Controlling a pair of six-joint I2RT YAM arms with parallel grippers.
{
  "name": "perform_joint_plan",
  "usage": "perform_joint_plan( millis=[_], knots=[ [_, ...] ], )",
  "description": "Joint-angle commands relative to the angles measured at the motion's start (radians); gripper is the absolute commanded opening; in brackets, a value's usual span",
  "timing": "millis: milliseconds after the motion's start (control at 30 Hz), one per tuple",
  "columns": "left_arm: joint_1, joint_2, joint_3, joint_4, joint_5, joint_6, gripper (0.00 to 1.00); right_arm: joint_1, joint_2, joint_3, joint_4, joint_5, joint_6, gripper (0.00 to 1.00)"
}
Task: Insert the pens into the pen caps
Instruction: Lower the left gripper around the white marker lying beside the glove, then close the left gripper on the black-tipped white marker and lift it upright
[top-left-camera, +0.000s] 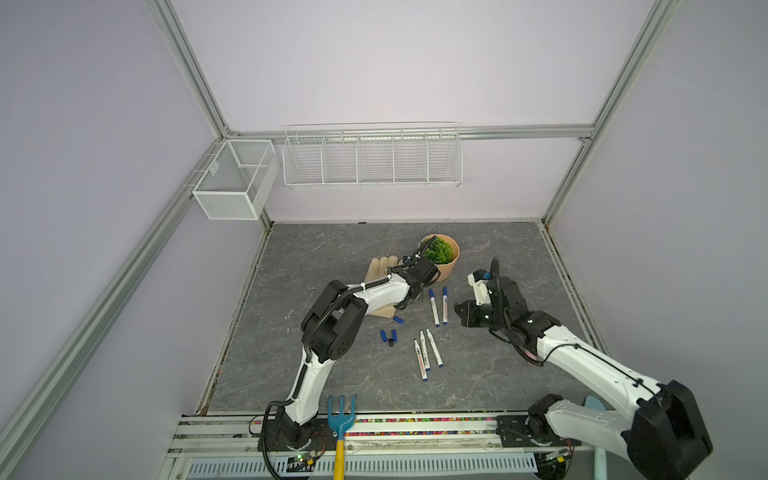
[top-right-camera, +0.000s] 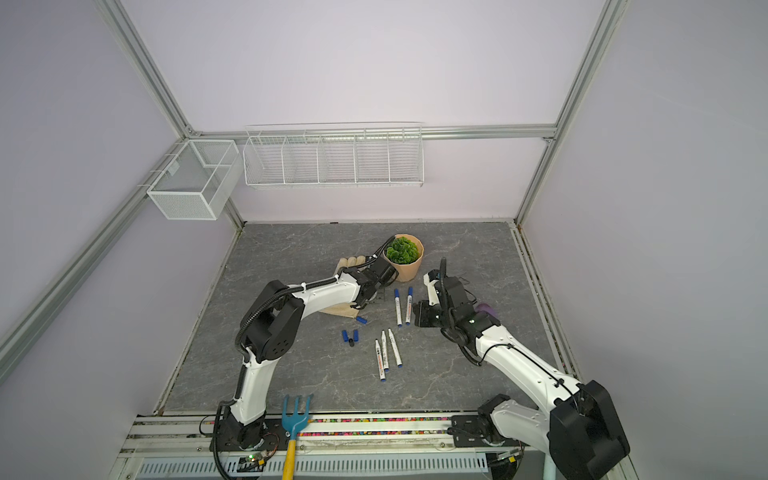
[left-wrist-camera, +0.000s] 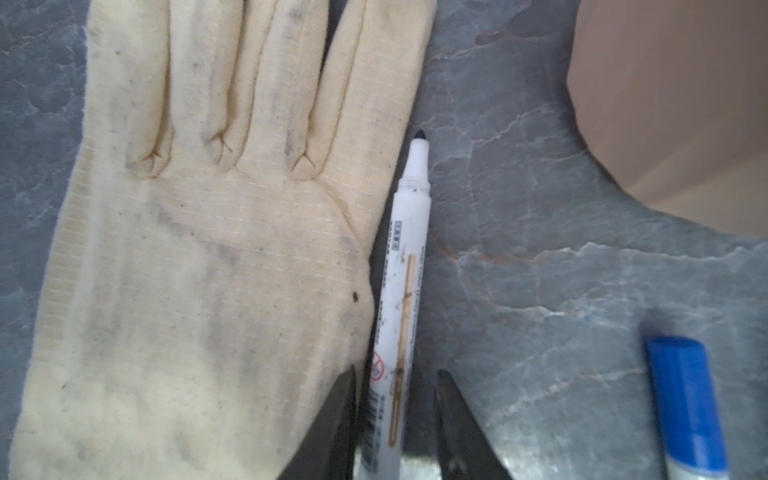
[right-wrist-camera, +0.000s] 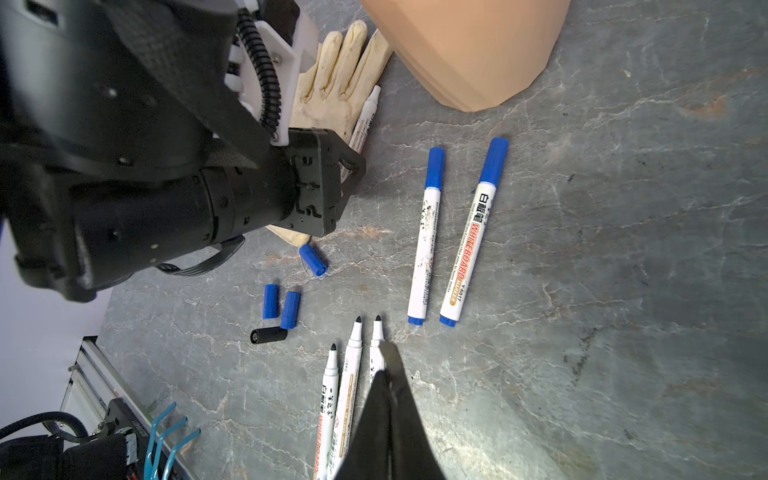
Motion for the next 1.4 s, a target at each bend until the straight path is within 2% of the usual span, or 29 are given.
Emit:
perform_joint_plan(
  millis=[0, 200, 333, 567, 900, 1200, 1367],
  knots=[
    [-0.016, 0.032, -0.015, -0.077, -0.007, -0.014, 0.32, 0.001, 0.009, 0.015, -0.008, 0.017, -0.003, 0.08],
    [-0.04, 0.016, -0.005, -0.08, -0.048, 0.002, 0.32, 0.002, 0.014, 0.016, -0.005, 0.012, 0.004, 0.08],
    [-0.056, 0.002, -0.002, -0.072, -0.085, 0.013, 0.4, 0.001, 0.013, 0.016, -0.008, 0.014, 0.002, 0.08],
    [-0.054, 0.027, 0.01, -0.061, -0.072, 0.013, 0.4, 0.001, 0.01, 0.016, -0.011, 0.014, 0.002, 0.08],
    [-0.003, 0.03, -0.026, -0.006, 0.04, -0.03, 0.26, 0.001, 0.001, 0.025, -0.03, 0.024, -0.002, 0.08],
    [-0.001, 0.034, -0.036, -0.019, 0.029, -0.021, 0.0, 0.001, 0.003, 0.037, -0.04, 0.026, -0.003, 0.08],
    [-0.003, -0.081, -0.107, 0.05, 0.061, 0.005, 0.0, 0.002, -0.019, 0.051, -0.053, 0.007, -0.02, 0.09]
  ],
)
